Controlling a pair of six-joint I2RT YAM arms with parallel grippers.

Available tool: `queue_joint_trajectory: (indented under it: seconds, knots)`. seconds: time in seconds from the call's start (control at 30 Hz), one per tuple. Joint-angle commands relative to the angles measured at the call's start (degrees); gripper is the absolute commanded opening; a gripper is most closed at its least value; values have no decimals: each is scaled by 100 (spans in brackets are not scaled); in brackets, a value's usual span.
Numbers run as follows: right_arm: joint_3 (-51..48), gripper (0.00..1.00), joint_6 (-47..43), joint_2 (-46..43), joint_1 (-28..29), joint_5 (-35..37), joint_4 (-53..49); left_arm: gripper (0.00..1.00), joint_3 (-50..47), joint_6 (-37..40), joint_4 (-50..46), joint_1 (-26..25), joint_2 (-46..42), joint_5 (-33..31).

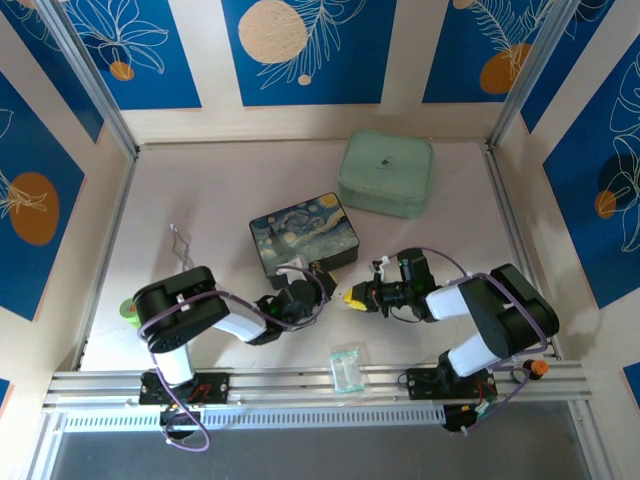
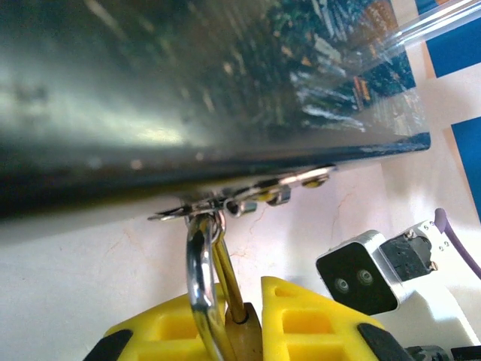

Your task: Unlock a padlock with a key

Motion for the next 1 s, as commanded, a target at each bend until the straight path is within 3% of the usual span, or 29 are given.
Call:
queue_joint_trajectory:
  seconds: [0.0, 0.23, 0.5, 0.97]
  knots:
    - [15, 0, 215, 173, -31, -233, 524, 0, 109, -925, -711, 10, -56, 416]
    - [88, 0, 301, 275, -31, -229, 676, 0, 383, -825, -1496, 18, -259, 353]
    - [91, 0, 277, 212, -22, -229, 634, 0, 445, -1012, -1042, 53, -162, 593]
    - [12, 0, 361, 221, -66, -207, 872, 0, 530, -1259, -1566, 54, -486, 486]
